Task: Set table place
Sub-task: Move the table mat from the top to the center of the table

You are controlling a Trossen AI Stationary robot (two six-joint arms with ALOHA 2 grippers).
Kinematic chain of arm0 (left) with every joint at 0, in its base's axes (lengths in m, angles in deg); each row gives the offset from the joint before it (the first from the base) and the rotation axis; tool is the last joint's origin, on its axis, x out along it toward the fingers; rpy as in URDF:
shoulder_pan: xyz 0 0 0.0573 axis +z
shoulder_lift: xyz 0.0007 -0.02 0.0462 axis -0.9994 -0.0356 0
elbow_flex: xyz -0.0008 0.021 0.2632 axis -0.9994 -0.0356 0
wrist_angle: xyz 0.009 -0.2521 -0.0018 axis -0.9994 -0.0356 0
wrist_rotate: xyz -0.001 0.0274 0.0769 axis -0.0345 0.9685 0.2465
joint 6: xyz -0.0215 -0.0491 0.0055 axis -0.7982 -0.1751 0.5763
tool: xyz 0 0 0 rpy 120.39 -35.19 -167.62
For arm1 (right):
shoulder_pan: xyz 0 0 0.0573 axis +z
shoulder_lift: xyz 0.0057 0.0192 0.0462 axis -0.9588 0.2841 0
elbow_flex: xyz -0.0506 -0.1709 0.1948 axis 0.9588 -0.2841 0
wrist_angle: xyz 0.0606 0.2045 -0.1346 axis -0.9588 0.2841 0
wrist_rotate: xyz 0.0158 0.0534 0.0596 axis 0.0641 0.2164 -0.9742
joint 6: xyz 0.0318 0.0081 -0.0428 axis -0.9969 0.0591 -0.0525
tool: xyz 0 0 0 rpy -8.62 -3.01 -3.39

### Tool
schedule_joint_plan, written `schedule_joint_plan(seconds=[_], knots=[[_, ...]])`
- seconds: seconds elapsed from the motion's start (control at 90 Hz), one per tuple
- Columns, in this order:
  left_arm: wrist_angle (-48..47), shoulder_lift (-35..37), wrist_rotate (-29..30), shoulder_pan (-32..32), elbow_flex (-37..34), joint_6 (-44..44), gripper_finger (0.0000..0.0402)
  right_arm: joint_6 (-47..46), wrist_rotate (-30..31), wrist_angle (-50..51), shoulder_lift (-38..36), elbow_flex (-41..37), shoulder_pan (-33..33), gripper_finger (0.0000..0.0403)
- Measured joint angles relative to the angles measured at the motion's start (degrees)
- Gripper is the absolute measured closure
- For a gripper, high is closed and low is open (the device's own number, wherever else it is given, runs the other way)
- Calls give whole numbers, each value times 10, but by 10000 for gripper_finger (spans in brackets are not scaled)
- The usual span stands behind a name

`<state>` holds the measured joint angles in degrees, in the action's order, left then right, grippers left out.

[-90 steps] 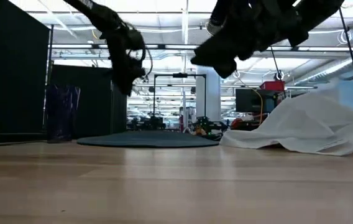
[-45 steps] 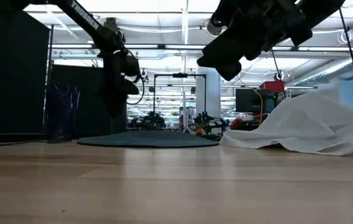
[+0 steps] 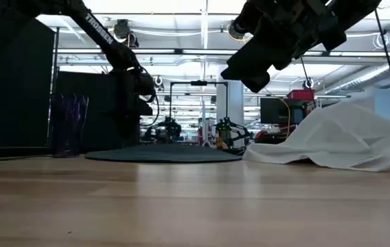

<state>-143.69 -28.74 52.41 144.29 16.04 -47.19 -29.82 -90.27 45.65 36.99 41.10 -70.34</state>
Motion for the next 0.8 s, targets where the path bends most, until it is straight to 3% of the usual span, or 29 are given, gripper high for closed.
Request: schedule_joint_plan(seconds=[0.167,0.456,0.8], knots=[[25,0,-28,0,-24,1,304,1,0,1,0,0,0,280],[92,0,1,8,-84,0,304,2,0,3,0,0,0,280],[128,0,-21,8,-109,1,304,2,0,3,0,0,-1,280]])
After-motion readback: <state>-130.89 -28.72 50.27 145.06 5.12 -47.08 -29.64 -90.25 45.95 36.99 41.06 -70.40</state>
